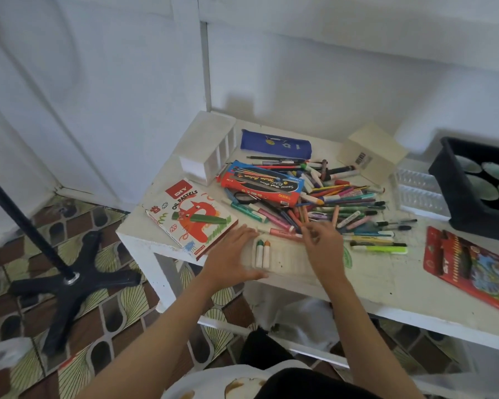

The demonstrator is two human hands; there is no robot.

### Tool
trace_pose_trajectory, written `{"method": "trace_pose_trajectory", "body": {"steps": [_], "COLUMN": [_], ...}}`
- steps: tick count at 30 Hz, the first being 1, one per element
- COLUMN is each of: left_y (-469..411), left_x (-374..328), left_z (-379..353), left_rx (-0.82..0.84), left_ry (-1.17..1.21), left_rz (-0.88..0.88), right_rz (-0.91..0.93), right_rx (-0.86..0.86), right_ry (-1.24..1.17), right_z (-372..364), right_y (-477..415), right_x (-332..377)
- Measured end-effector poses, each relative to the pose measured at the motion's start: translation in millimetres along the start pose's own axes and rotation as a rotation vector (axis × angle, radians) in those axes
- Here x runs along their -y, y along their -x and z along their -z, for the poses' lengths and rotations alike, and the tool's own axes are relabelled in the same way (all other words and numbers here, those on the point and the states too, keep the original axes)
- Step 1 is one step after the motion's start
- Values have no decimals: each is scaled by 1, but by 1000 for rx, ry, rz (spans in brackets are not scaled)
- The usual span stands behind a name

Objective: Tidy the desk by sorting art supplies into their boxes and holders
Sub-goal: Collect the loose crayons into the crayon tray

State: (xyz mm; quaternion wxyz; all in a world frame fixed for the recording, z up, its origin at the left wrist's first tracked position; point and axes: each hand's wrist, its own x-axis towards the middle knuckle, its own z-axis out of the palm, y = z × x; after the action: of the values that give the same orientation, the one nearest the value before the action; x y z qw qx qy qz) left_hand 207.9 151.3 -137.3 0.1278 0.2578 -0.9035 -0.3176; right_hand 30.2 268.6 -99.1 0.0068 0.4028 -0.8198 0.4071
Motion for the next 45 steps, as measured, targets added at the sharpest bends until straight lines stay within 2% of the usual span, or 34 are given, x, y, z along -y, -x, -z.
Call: {"method": "trace_pose_trajectory", "body": {"steps": [2,5,11,13,18,20,23,25,28,32,34,45], "left_y": [0,-1,5,7,8,7,5,5,4,5,5,5], "left_x": [-1,-2,-9,-14,-23,-27,-33,-36,-39,-41,-40,-40], "left_z": [-2,-3,-18,-22,-24,-26,-24,-22,-21,-20,-20,-20], "left_rx": [14,50,45,26,-9,-31,-59,-61,-60,-70,-63,-62], "left_ry": [-8,15,-29,-49,-49,-17,45,82,104,94,79,63], "left_rz": [9,44,111,130,199,229,277,296,305,318,319,323], "right_rz": [-47,-24,71,85,-24,-81,-74,-12,196,611,725,835], "right_rx": [2,26,219,221,135,205,430,553,613,654,695,698], "right_ry": [79,191,266,267,54,-126,-362,-459,-497,-350,-259,-224], "right_z": [7,9,-1,-2,17,28,33,28,18,2,-3,-9], "right_y": [-25,-60,-98,-100,-90,-82,-64,-50,-30,-19,-17,-23], "right_x": [-13,-27,-35,-38,-44,-43,-33,-26,-19,-30,-32,-34]}}
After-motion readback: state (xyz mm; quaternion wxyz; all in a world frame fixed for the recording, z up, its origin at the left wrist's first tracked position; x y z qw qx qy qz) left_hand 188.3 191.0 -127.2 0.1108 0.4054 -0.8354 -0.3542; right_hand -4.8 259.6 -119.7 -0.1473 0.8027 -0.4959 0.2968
